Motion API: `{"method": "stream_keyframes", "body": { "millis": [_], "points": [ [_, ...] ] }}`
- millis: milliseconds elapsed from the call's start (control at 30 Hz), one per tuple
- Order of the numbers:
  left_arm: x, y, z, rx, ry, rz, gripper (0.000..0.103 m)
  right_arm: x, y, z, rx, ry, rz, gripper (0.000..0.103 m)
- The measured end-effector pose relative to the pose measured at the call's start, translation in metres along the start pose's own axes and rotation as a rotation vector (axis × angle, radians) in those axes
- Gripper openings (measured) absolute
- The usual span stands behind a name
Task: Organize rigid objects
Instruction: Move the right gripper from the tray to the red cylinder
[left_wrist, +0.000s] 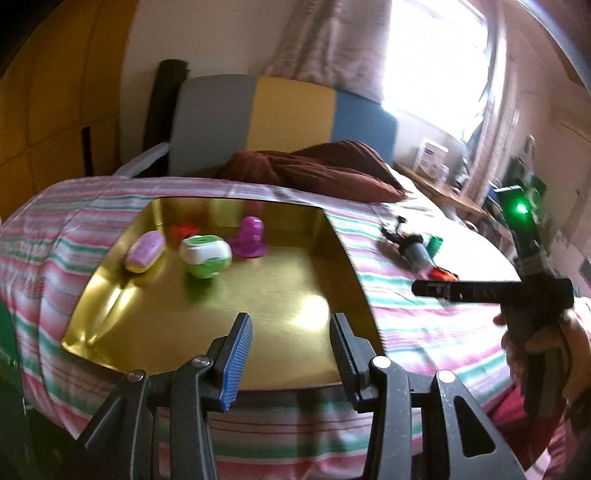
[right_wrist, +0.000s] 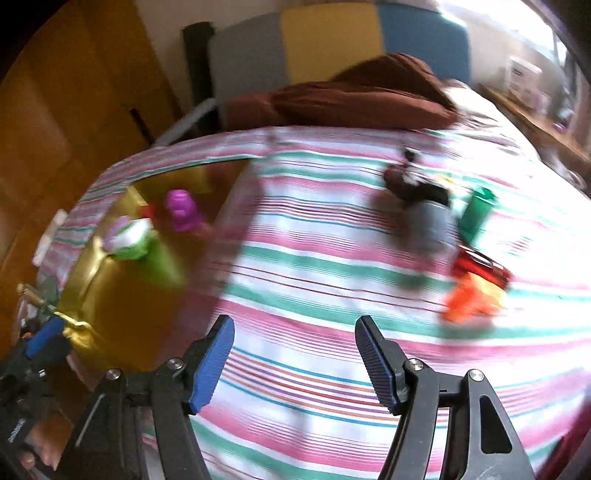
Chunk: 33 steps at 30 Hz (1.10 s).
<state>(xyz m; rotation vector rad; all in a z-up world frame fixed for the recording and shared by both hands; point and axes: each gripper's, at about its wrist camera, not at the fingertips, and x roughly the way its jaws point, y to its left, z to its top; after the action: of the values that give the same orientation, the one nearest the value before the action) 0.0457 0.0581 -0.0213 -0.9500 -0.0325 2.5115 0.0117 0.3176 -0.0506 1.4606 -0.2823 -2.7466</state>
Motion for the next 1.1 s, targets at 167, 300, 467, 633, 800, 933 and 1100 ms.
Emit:
{"method": "stream_keyframes", "body": {
  "millis": [167, 300, 467, 633, 800, 933, 1100],
  "points": [
    [0.001, -0.024, 0.002, 0.061, 0.02, -0.05, 0.044, -0.013, -0.061, 0.008, 0.075, -0.016, -0.087, 0.069],
    [0.005, -0.041, 0.005, 0.085, 0.05, -0.089, 0.044, -0.016, -0.11, 0.024, 0.116, -0.026, -0.154, 0.075],
    [0.011, -0.066, 0.005, 0.136, 0.074, -0.112, 0.044, -0.001, -0.162, 0.035, 0.185, 0.002, -0.138, 0.077],
    [0.017, -0.079, 0.01, 0.139, 0.099, -0.135, 0.044, 0.02, -0.193, 0.029, 0.33, 0.042, -0.014, 0.077],
    [0.026, -0.088, 0.014, 0.131, 0.113, -0.135, 0.044, 0.03, -0.176, 0.03, 0.284, 0.066, 0.107, 0.079],
    [0.029, -0.096, 0.016, 0.131, 0.115, -0.14, 0.044, 0.027, -0.141, 0.034, 0.177, 0.083, 0.322, 0.078],
    [0.029, -0.101, 0.015, 0.153, 0.115, -0.138, 0.044, -0.001, -0.142, 0.041, 0.155, -0.069, 0.231, 0.078]
  ]
}}
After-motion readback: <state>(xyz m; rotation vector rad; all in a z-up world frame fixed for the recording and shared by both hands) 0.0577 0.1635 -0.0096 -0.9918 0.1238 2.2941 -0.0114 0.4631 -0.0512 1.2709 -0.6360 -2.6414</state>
